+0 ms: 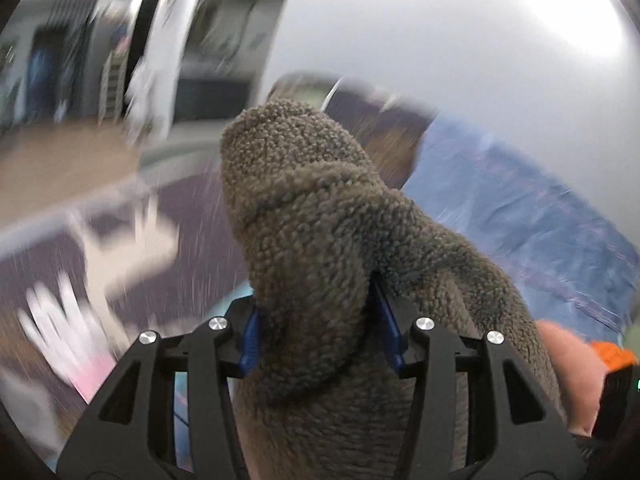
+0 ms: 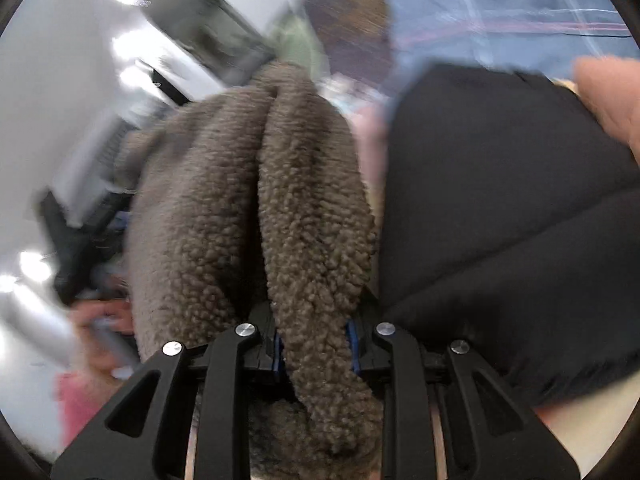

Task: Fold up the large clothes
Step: 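Carry the jacket with both grippers beside the black jacket and lower it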

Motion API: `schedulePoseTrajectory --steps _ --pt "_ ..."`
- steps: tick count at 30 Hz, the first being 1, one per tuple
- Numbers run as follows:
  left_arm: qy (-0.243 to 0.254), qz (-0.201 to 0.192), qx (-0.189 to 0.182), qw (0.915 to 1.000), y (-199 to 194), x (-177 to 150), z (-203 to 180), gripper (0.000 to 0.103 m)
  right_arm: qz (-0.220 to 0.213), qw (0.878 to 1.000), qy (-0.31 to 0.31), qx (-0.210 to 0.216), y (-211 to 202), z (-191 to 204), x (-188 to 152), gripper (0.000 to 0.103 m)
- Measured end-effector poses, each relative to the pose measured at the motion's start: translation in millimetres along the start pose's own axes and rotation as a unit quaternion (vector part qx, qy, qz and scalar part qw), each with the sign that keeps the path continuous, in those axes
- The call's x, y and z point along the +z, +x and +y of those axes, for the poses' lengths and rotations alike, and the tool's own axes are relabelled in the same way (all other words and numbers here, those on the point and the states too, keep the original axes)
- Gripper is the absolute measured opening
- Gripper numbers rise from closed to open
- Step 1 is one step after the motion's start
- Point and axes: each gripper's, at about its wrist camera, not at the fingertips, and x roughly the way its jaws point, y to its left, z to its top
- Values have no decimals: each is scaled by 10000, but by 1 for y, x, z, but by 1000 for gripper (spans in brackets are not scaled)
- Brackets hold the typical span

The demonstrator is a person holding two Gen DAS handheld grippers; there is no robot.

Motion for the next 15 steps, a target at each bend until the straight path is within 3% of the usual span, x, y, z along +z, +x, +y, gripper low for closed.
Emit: schedulePoseTrajectory --steps 2,5,6,8,10,15 --pt "228 326 119 9991 35 -33 -2 23 -299 9990 -328 -63 0 -2 -11 24" --pt "512 389 299 9975 43 -43 -1 18 -285 9994 -145 -98 0 -4 -12 25" --pt "423 301 251 9983 36 -39 2 21 -320 9991 -162 -204 -2 0 -13 27" --pt "403 179 263 9987 13 -40 0 42 -351 9987 -99 -349 -6 5 -16 29" --pt "546 86 224 9982 -10 -51 -11 54 -306 9990 35 -314 -8 6 -15 35" --pt "1036 -5 -332 9941 -59 -66 -36 71 -575 9973 -335 -323 -60 18 -31 46"
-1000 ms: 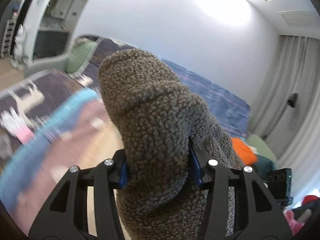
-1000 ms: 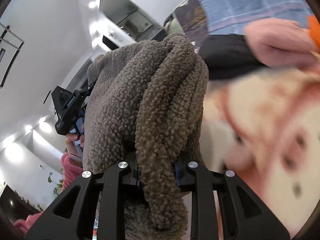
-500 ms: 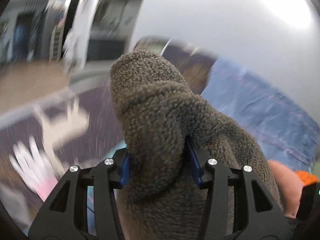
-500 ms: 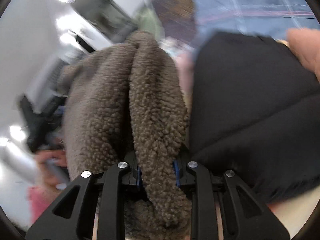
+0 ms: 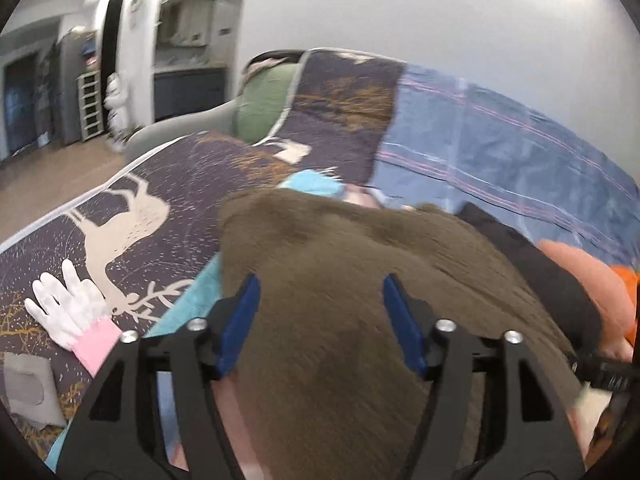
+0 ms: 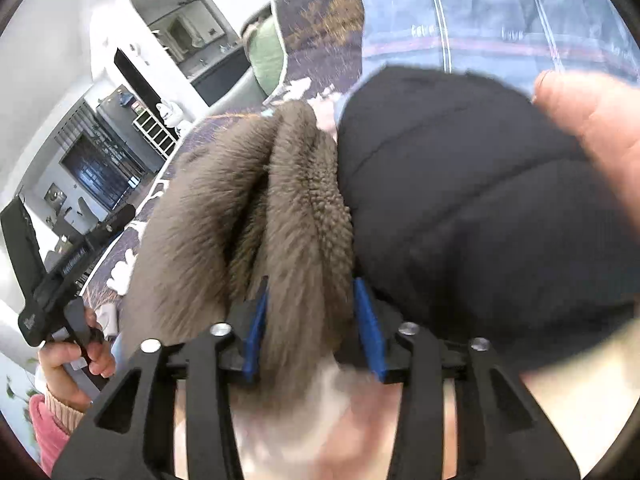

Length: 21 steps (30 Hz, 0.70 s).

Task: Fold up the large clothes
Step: 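Carry the jacket with both grippers beside the black jacket and lower it, then open both grippers and release the jacket onto the bed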

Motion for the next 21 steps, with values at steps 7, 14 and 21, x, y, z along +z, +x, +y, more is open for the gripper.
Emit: schedulePoseTrajectory --steps 7,14,21 --pt "559 -66 -982 9936 -85 -47 -74 90 -509 9875 -1355 -619 -138 -3 -81 59" --pt "870 -489 -1751 9795 -182 -91 -172 101 -1330 9649 -910 -2076 -253 -32 -142 84" --pt "634 -760 -1935 9761 -262 -106 -228 101 -2052 9500 -613 -2274 -329 -17 -163 95"
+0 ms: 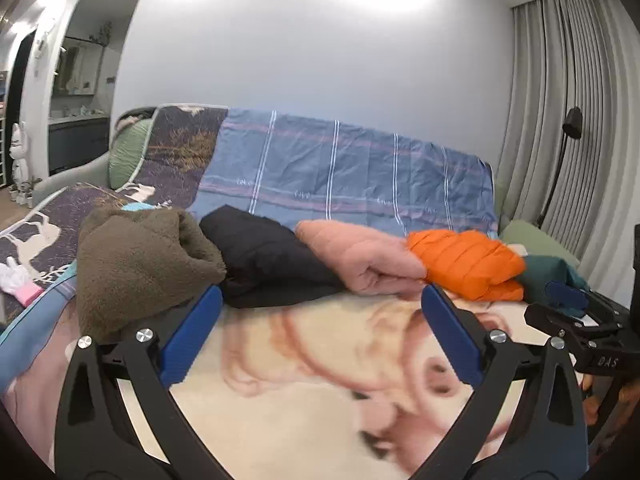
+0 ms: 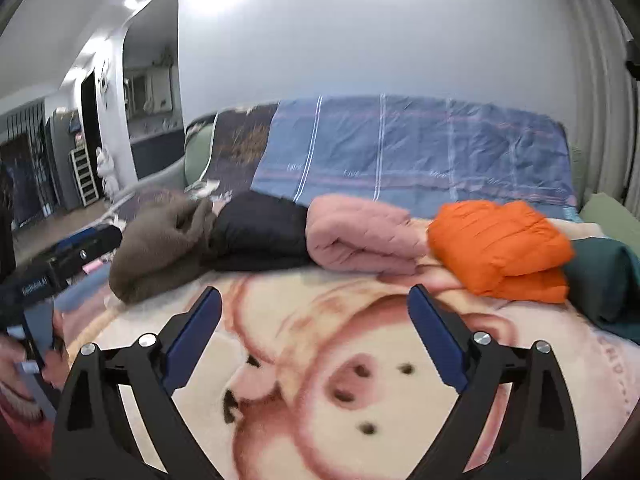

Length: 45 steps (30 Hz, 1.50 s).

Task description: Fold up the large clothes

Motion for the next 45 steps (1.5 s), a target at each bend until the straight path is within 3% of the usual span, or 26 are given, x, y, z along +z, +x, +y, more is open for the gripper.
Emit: schedulePoseTrajectory --steps 9,12,22,29,33,45 --pt "65 47 435 9990 -61 -7 -53 101 -473 9984 256 -154 -72 -10 -8 99" --pt "170 194 380 9989 -69 -23 -78 101 -516 9960 429 -594 -86 -23 -19 102" --pt "484 468 252 9974 -69 -49 -148 101 -584 9942 408 -804 -133 -59 -43 102" --pt "746 505 435 9950 -69 -63 -182 101 -522 9950 510 -689 -139 -75 -53 102" --pt "1048 696 270 9917 -63 -72 -202 101 -529 9942 580 -737 -139 -83 -56 102" --pt "985 874 293 9909 -44 -75 -209 101 -389 9919 701 -981 -133 -101 -61 102"
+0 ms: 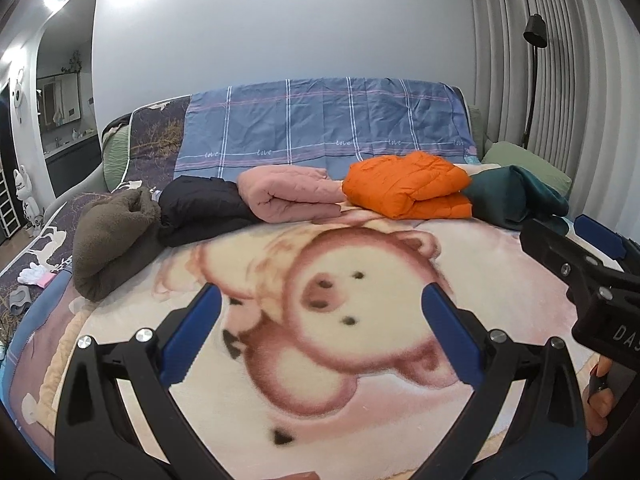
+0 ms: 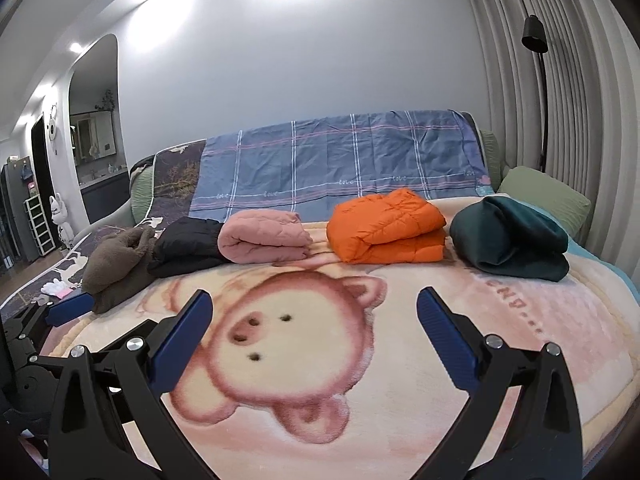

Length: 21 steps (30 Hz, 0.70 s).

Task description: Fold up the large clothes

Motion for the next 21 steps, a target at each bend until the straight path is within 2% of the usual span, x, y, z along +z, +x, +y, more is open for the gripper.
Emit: schedulePoseTrajectory --steps 10,21 --pt "3 -78 40 10000 1 0 1 101 154 9998 74 -35 7 -3 -3 102" --pt "-69 58 124 9999 6 -3 8 101 202 9998 82 -40 13 -4 -4 102"
